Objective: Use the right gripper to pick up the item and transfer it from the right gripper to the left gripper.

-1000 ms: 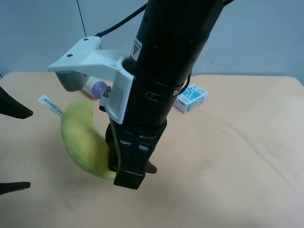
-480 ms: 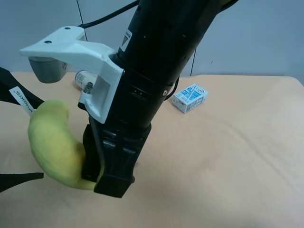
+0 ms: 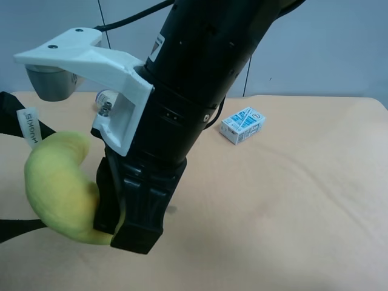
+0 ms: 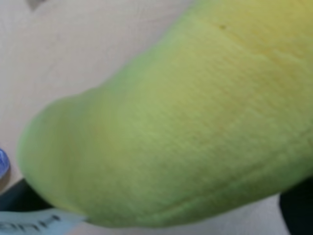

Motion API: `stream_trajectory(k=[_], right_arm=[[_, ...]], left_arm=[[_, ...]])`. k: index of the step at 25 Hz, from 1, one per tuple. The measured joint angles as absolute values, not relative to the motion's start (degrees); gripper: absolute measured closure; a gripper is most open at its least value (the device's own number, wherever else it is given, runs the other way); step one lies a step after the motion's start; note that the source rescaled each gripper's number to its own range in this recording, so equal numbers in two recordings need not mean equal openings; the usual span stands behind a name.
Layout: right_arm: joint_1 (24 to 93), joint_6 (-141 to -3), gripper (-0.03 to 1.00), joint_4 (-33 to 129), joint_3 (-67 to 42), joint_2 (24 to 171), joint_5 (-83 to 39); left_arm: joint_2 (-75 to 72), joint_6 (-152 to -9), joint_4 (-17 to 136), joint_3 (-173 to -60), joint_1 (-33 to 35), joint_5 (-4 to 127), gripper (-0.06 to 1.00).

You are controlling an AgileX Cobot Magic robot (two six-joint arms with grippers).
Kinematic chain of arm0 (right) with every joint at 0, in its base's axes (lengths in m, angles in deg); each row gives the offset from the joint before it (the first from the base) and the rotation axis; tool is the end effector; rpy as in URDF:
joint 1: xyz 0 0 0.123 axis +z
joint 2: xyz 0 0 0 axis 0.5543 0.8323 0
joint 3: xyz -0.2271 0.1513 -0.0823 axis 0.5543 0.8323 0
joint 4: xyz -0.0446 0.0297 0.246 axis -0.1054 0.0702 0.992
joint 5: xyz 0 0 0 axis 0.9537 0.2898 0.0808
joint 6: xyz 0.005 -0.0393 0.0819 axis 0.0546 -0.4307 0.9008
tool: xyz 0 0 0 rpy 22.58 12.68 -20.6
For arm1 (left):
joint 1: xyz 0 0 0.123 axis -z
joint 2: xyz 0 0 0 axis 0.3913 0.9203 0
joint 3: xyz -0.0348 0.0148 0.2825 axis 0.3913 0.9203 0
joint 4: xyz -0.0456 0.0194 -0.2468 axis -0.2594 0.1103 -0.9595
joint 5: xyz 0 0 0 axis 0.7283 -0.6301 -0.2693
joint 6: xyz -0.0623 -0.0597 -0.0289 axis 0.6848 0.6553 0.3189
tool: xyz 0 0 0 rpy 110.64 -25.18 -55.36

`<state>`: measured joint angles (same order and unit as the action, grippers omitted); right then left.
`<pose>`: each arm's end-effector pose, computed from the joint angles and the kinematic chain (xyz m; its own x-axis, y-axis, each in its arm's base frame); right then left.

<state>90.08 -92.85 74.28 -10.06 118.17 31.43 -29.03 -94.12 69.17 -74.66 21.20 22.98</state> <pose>0.1474 0.3049 0.3038 -0.0985 -0.8378 -0.5370 -0.9649 -0.0516 0.2574 0.1012 -0.1041 0.2971 0.1417 0.8410 -0.5221 0.8699 0.1459 0.4712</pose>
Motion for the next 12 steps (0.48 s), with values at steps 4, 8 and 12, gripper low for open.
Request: stream_trajectory(k=[4,8,12], right_arm=[[90.1,-92.9,0.97,74.7,-10.1,118.2,31.4],[90.1,-92.9,0.97,74.7,-10.1,118.2,30.7],[90.1,-92.9,0.97,74.7,-10.1,118.2,30.4]], left_arm=[[-29.0,-94.1,69.2,-74.7,21.2,23.5,0.64],[-29.0,-94.1,69.1,-74.7,21.2,23.9,0.93],[-29.0,-94.1,69.1,-74.7,21.2,24.0,0.93]])
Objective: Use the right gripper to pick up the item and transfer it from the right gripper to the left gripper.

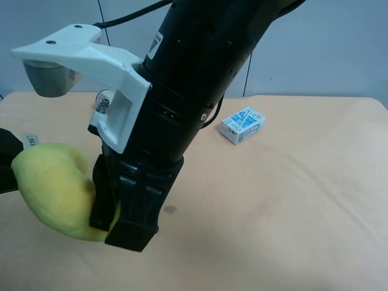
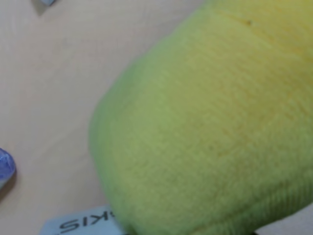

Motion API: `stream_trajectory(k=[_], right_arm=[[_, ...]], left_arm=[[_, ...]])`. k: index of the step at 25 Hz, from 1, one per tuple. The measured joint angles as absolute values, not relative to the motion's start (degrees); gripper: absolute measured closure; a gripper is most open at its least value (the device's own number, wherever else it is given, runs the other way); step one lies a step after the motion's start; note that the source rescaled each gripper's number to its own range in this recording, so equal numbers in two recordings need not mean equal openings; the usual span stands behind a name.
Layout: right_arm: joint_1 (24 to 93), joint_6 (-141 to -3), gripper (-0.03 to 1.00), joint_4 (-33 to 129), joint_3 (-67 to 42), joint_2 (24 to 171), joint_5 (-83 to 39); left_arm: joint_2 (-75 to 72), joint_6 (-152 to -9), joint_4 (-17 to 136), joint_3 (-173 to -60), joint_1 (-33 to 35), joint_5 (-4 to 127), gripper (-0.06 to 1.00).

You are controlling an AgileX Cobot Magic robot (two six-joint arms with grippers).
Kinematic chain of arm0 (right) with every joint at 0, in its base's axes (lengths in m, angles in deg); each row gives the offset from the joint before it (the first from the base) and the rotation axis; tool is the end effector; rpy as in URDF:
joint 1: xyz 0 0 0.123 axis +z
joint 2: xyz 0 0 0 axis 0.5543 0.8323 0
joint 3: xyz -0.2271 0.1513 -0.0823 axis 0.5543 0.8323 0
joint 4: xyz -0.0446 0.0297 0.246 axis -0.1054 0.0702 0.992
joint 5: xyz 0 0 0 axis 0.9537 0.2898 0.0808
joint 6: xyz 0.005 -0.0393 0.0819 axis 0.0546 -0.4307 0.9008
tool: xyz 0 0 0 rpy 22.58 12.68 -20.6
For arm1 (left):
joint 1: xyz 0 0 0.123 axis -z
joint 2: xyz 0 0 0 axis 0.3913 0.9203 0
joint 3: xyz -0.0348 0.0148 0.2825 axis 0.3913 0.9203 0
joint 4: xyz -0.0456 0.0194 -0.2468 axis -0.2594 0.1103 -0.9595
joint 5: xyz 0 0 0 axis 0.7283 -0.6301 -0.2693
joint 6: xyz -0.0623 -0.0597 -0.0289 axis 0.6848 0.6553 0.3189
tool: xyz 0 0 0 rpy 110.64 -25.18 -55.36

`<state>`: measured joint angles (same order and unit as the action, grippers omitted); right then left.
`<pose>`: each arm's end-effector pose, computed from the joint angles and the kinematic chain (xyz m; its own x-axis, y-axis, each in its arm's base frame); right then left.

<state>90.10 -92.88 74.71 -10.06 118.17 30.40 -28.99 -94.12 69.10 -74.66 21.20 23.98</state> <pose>0.1481 0.3064 0.3044 -0.1053 -0.8283 -0.5503 -0.9664 -0.0452 0.2529 0.1021 -0.1050 0.2982 0.1466 0.8346 -0.5310 0.8644 0.1529 0.4790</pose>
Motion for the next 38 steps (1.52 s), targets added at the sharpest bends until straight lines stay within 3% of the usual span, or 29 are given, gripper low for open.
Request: stream_trajectory(k=[2,4,6,8,10,12,22,31,38], right_arm=[[90.1,-92.6,0.96,74.7,-10.1,118.2,30.3],[90.1,-91.4,0.87,74.4,-10.1,118.2,30.3],[90.1,-90.3,0.63,73.6,-10.1,118.2,30.2],[90.1,-89.2,0.26,72.5,-10.1,118.2,29.2],[90.1,-87.8,0.08,71.5,-10.1,118.2,28.5],[90.1,-87.1,0.01,70.6,-10.1,118.2,28.5],[90.1,-79.1,-0.03,62.8,-14.7,113.9,37.9],[90.1,-64.4,-0.03,50.9,-14.5,102.0,38.5],[90.1,-59.8,-0.03,50.6,-1.4,89.7,38.7]], left_arm=[[-29.0,-94.1,69.1,-74.7,21.2,24.0,0.93],[-29.0,-94.1,69.1,-74.7,21.2,24.0,0.93],[-29.0,-94.1,69.1,-74.7,21.2,24.3,0.94],[-29.0,-94.1,68.9,-74.7,21.2,24.3,0.94],[-29.0,-94.1,68.6,-74.7,21.2,24.3,0.94],[-29.0,-94.1,68.5,-74.7,21.2,24.3,0.94],[-29.0,-94.1,68.5,-74.7,21.2,24.3,0.94],[-29.0,-94.1,68.5,-74.7,21.2,24.4,0.94],[-29.0,-94.1,68.5,-74.7,21.2,24.4,0.94]])
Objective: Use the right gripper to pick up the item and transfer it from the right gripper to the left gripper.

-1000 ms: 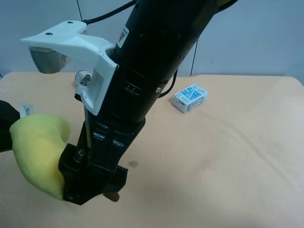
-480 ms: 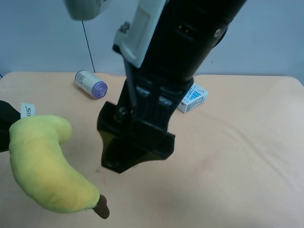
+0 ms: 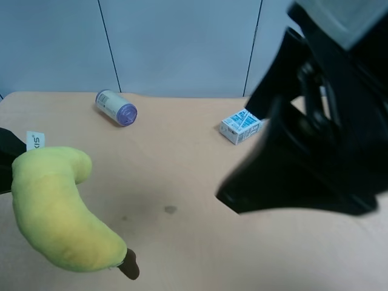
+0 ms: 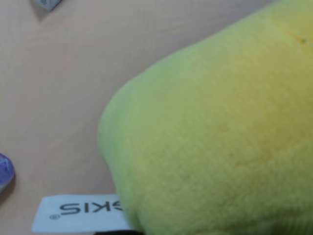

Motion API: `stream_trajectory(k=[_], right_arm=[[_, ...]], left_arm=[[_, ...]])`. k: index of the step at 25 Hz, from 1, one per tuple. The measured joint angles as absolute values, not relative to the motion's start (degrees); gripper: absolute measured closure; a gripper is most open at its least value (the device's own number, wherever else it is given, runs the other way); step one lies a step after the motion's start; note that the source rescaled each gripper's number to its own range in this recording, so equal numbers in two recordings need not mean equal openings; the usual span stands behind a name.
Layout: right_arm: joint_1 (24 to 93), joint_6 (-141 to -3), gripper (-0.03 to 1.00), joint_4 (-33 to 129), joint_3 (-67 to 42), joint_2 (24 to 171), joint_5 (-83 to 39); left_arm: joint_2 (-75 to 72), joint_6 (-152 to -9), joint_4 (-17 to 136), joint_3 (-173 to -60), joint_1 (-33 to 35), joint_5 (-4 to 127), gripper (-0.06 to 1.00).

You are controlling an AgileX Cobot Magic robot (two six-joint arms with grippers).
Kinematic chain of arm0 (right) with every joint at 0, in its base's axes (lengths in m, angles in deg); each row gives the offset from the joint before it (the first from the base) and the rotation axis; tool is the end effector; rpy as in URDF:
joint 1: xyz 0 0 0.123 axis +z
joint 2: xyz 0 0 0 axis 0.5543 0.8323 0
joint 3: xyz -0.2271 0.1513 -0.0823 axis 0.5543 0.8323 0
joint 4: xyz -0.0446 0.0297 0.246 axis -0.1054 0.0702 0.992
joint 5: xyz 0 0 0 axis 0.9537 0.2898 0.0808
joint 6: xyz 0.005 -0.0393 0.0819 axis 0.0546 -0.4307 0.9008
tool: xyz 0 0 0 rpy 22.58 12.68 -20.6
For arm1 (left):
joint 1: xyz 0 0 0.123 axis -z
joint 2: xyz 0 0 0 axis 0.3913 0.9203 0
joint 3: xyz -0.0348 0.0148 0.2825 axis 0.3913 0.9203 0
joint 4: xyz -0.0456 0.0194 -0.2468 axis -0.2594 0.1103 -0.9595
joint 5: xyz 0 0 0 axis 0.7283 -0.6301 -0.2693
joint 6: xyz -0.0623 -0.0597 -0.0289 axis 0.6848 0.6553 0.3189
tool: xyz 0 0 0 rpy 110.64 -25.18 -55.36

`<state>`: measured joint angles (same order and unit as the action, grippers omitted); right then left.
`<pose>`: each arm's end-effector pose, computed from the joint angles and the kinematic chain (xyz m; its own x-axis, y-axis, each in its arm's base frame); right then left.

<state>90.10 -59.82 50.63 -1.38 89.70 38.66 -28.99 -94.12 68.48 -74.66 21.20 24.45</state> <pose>0.0997 0.1797 0.3784 -0.3701 -0.7761 -0.5106 -0.9211 0.3780 0.0930 0.1021 -0.1058 0.2987 0.1448 0.8275 -0.5424 0.8650 0.1603 0.4755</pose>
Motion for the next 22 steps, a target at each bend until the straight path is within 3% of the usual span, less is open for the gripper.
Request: stream_trajectory(k=[8,22], right_arm=[[90.1,-59.3,-0.03,50.3,15.7,75.5,39.2],[90.1,-57.8,-0.03,43.8,30.8,49.6,36.4]], left_arm=[[-29.0,-94.1,68.4,-74.7,21.2,24.4,0.94],[-29.0,-94.1,68.4,-74.7,21.2,24.5,0.94]])
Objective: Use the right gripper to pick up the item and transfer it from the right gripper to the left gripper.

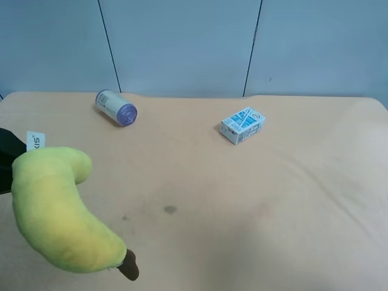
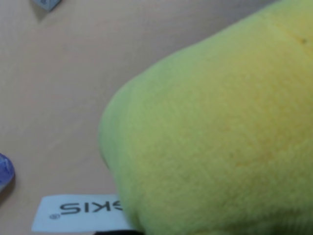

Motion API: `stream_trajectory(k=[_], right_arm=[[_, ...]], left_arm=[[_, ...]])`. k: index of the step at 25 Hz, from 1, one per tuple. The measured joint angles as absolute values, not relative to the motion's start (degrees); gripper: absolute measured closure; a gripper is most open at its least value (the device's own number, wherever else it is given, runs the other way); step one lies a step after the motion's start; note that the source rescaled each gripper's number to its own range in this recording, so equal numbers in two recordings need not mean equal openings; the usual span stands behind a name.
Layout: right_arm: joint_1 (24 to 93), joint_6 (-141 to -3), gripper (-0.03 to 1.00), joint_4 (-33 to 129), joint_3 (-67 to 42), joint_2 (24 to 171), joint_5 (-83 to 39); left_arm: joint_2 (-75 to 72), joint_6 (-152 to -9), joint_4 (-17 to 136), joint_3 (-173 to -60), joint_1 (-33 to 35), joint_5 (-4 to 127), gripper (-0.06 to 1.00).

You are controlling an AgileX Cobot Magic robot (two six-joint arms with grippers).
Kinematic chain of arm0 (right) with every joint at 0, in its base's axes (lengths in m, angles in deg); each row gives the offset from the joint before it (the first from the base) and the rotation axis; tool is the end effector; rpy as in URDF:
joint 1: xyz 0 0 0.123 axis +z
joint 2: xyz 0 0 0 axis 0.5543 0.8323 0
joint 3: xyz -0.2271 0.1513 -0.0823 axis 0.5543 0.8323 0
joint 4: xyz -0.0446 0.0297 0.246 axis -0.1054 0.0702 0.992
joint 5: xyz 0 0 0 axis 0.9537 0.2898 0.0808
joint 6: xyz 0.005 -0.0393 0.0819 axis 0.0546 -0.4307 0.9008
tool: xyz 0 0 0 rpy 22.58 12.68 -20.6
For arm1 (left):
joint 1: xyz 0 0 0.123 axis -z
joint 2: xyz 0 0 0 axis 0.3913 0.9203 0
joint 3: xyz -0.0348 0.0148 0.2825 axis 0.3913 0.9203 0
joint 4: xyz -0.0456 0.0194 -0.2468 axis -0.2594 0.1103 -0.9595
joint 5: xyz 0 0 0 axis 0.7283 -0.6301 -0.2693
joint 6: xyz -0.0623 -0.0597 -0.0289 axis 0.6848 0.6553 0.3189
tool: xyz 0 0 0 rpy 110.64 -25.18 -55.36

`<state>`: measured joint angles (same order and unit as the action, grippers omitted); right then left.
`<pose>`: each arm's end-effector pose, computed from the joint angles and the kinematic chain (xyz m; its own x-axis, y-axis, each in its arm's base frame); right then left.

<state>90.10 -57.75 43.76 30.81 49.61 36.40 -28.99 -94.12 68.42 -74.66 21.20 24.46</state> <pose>0.0236 0.0465 0.3012 -0.3149 -0.7026 -0.6381 -0.9017 0.4313 -0.0300 0.1020 -0.1058 0.2988 0.1444 0.8271 -0.5432 0.8653 0.1607 0.4748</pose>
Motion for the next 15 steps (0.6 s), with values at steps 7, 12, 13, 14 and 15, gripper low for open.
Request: stream_trajectory(k=[7,12,13,14,15], right_arm=[[90.1,-57.7,-0.03,43.2,38.4,41.0,31.3],[90.1,-57.7,-0.03,43.2,38.7,40.7,30.7],[90.1,-57.7,-0.03,43.2,38.7,40.7,30.7],[90.1,-57.7,-0.03,43.2,38.7,40.7,30.7],[90.1,-57.7,-0.03,43.2,38.7,40.7,30.7]], left_arm=[[-29.0,-94.1,68.4,-74.7,21.2,24.5,0.94],[-29.0,-94.1,68.4,-74.7,21.2,24.5,0.94],[-29.0,-94.1,68.4,-74.7,21.2,24.5,0.94],[-29.0,-94.1,68.4,-74.7,21.2,24.5,0.94],[-29.0,-94.1,68.4,-74.7,21.2,24.5,0.94]])
